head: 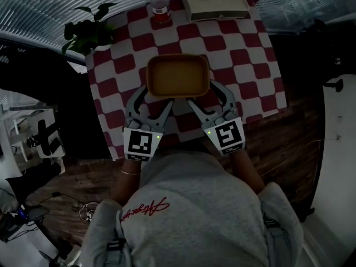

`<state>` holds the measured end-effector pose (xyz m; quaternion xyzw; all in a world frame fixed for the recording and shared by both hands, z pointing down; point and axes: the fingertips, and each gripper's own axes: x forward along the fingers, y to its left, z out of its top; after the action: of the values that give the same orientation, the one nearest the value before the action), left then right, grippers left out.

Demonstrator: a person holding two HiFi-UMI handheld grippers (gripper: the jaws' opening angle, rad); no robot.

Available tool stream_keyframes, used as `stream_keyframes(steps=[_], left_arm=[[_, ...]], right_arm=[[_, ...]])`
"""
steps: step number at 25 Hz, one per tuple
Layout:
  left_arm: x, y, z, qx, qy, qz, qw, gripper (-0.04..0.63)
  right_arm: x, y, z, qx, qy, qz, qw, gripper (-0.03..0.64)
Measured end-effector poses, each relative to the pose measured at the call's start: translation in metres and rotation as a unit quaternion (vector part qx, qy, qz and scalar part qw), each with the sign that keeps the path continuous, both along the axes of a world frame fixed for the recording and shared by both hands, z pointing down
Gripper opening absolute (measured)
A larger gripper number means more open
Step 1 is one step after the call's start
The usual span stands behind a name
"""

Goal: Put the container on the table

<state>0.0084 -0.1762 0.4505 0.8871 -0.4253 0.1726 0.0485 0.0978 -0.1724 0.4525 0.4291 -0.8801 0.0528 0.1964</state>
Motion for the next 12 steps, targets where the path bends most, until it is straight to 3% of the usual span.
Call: stream_keyframes(steps=[12], left_arm=[[0.005, 0.001, 0.018, -0.016, -0.009, -0.015, 0.9997, 0.302]], right_arm=[[0.005, -0.002, 0.022, -0.025, 0.004, -0.012, 1.000, 0.293]])
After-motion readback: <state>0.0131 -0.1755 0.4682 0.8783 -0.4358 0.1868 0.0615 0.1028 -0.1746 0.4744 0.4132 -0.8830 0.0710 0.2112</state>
